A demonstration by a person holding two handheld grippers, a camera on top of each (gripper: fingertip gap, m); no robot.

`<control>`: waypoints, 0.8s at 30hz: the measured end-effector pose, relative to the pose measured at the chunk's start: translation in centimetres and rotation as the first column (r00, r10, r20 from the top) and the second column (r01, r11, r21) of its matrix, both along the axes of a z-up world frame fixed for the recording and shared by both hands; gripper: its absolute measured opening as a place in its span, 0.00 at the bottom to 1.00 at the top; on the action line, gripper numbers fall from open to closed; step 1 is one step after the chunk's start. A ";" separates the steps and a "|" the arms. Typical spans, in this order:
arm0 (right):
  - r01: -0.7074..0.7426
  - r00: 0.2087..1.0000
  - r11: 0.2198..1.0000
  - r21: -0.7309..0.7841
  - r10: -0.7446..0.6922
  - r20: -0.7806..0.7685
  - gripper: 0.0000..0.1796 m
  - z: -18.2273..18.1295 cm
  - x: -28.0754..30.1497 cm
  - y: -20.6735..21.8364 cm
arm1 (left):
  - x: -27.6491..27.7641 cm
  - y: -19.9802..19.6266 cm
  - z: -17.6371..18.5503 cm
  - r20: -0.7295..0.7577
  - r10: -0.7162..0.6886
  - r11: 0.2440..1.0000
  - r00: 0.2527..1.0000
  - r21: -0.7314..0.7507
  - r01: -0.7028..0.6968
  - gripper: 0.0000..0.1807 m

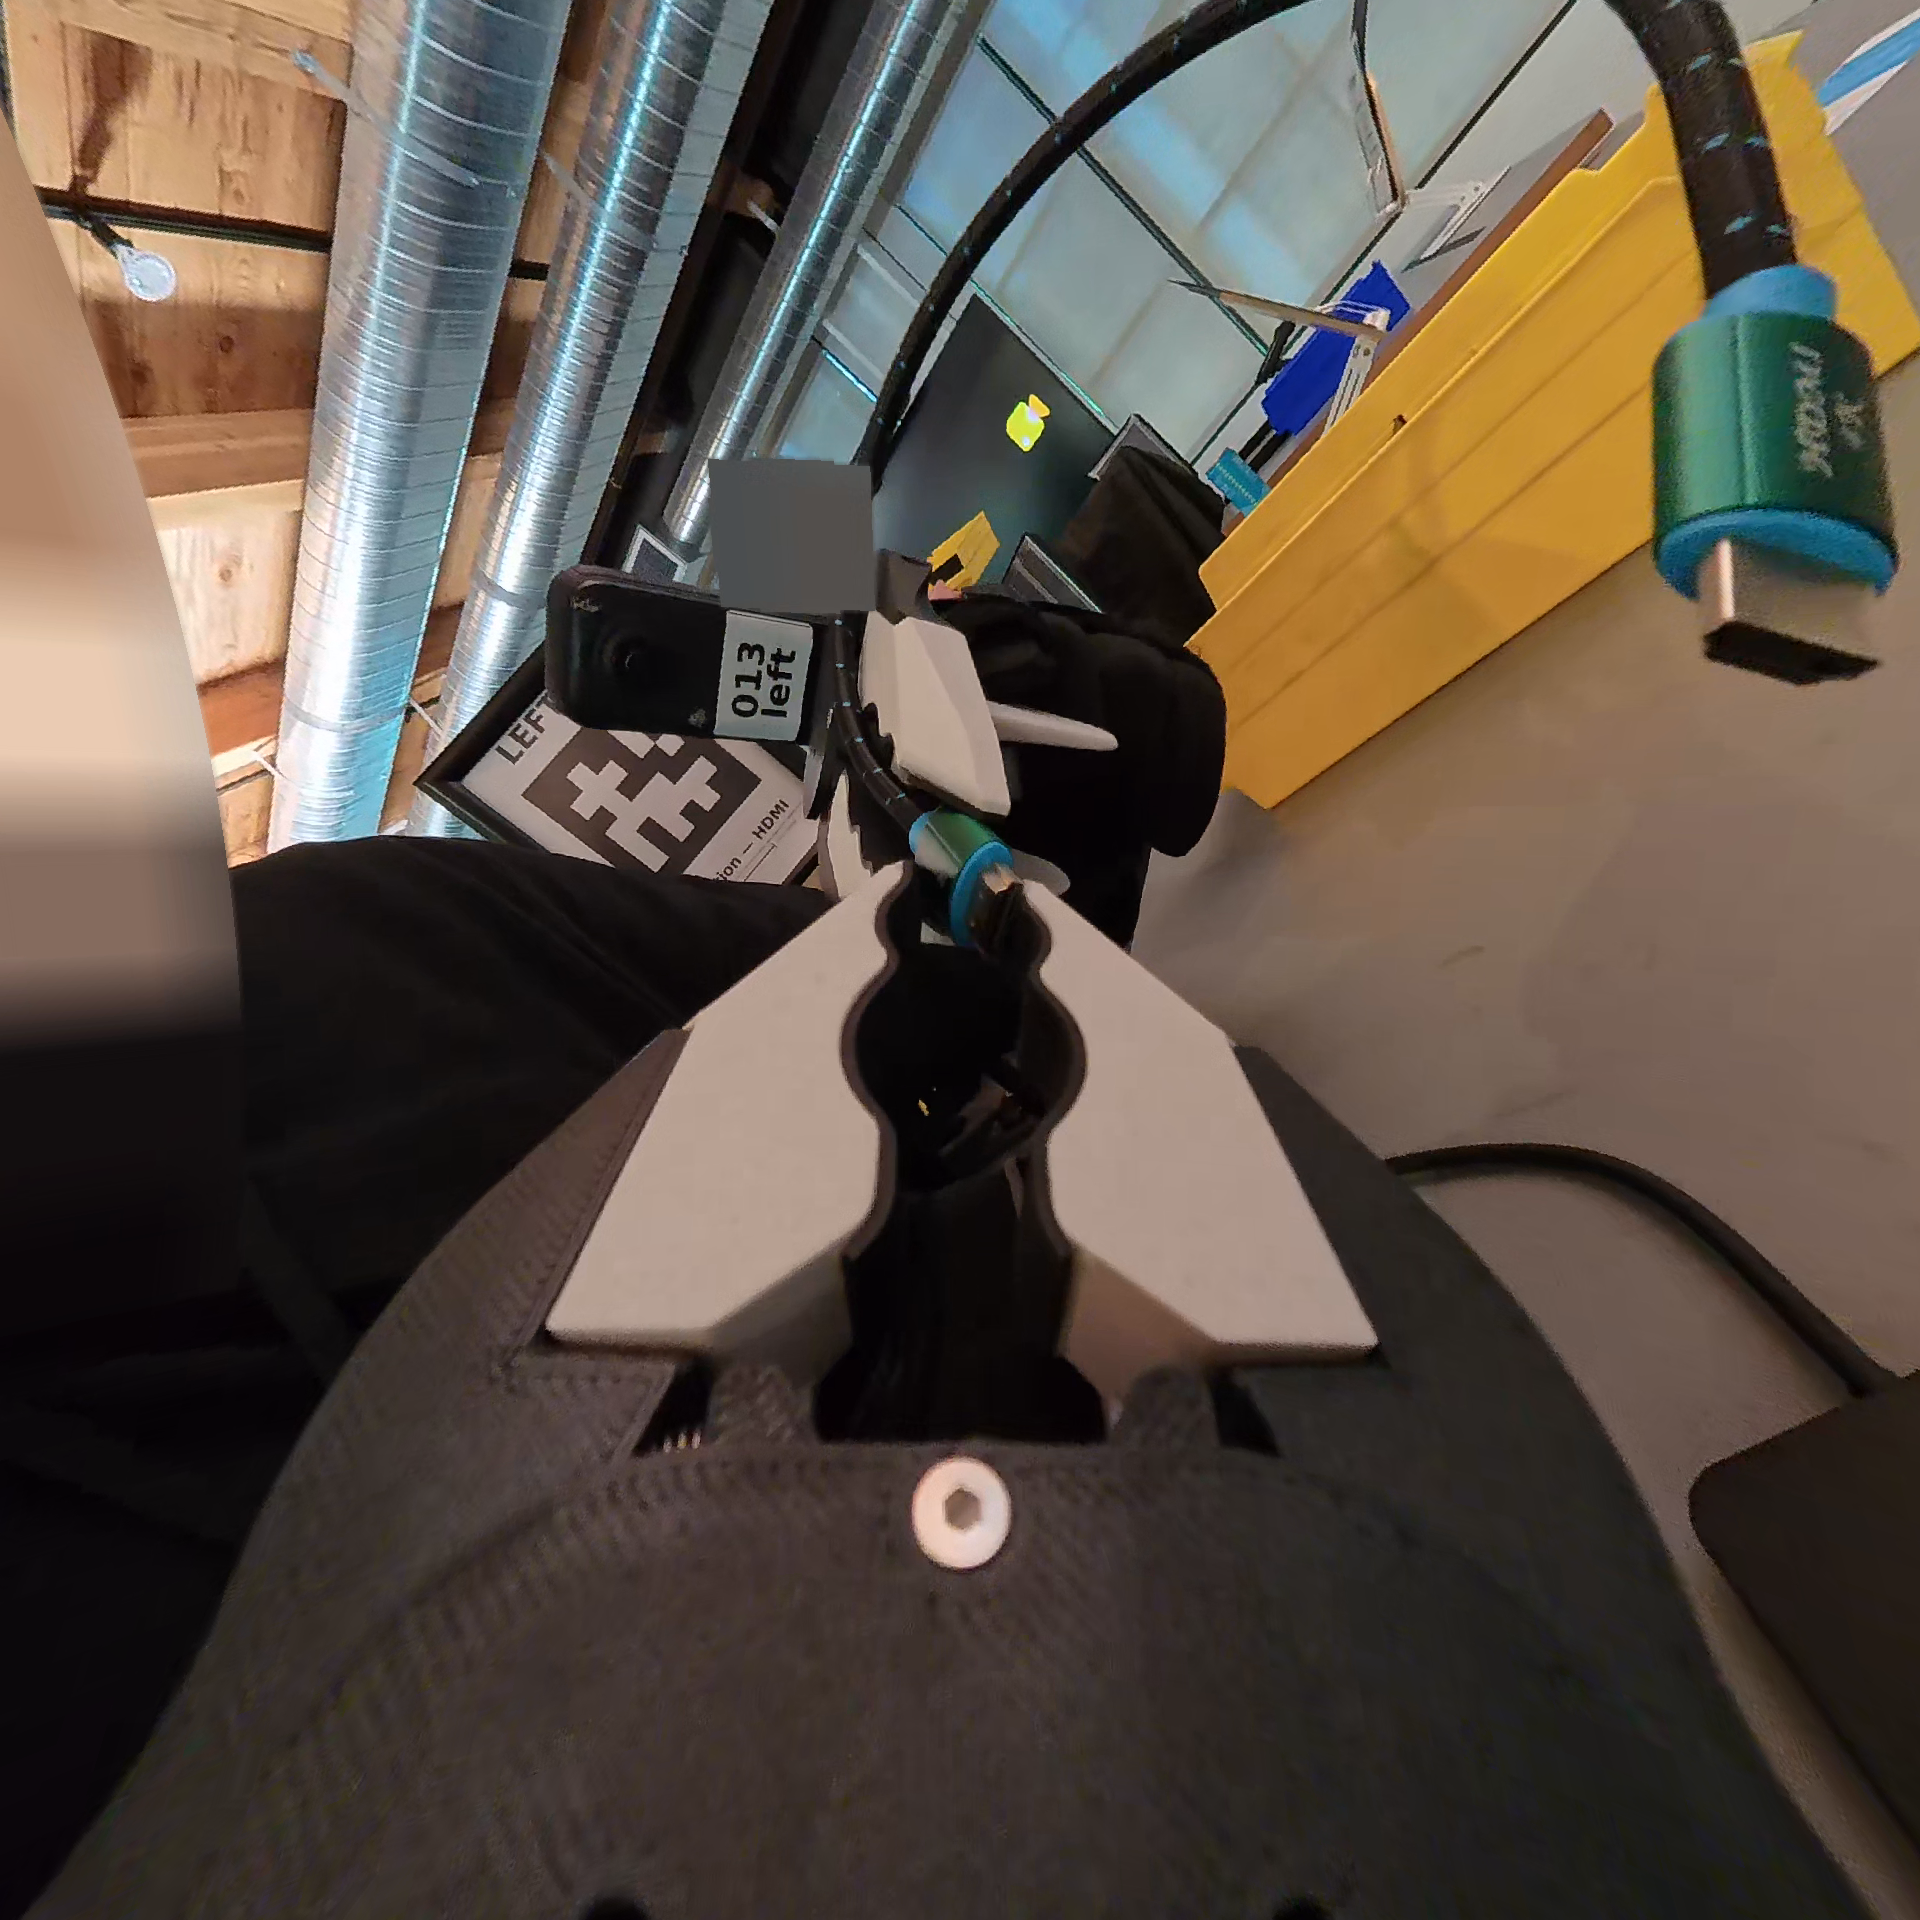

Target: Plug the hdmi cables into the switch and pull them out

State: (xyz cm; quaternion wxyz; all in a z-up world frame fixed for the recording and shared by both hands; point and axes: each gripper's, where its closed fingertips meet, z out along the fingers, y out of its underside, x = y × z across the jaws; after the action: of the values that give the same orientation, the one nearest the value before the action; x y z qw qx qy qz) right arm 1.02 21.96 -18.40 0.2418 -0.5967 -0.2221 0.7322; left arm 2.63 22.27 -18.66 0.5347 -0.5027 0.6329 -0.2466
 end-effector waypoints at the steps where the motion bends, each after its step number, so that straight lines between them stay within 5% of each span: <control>1: -0.001 1.000 1.000 -0.005 0.001 -0.005 0.07 0.1 0.0 0.0 | 0.0 0.0 0.0 0.001 0.007 1.000 1.000 -0.001 -0.007 0.10; 16: 0.266 0.943 0.955 0.133 -0.286 0.168 0.23 -1.3 5.0 3.0 | -1.3 2.5 0.6 0.118 0.077 0.982 0.990 -0.182 -0.054 0.10; 20: 0.240 0.785 0.868 0.434 -0.437 0.439 0.31 -4.6 7.9 3.5 | -1.7 3.2 0.6 0.142 0.096 0.968 0.985 -0.242 -0.060 0.10; 24: -0.012 0.610 0.776 0.631 -0.494 0.619 0.39 -7.3 9.7 3.3 | -2.0 3.6 0.8 0.154 0.111 0.960 0.982 -0.274 -0.065 0.10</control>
State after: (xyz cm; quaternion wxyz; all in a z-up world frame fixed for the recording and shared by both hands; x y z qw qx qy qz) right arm 10.71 25.26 -25.70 0.3968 -0.7683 -0.4251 0.2675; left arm 0.58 25.90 -17.90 0.5238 -0.5753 0.5235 -0.3472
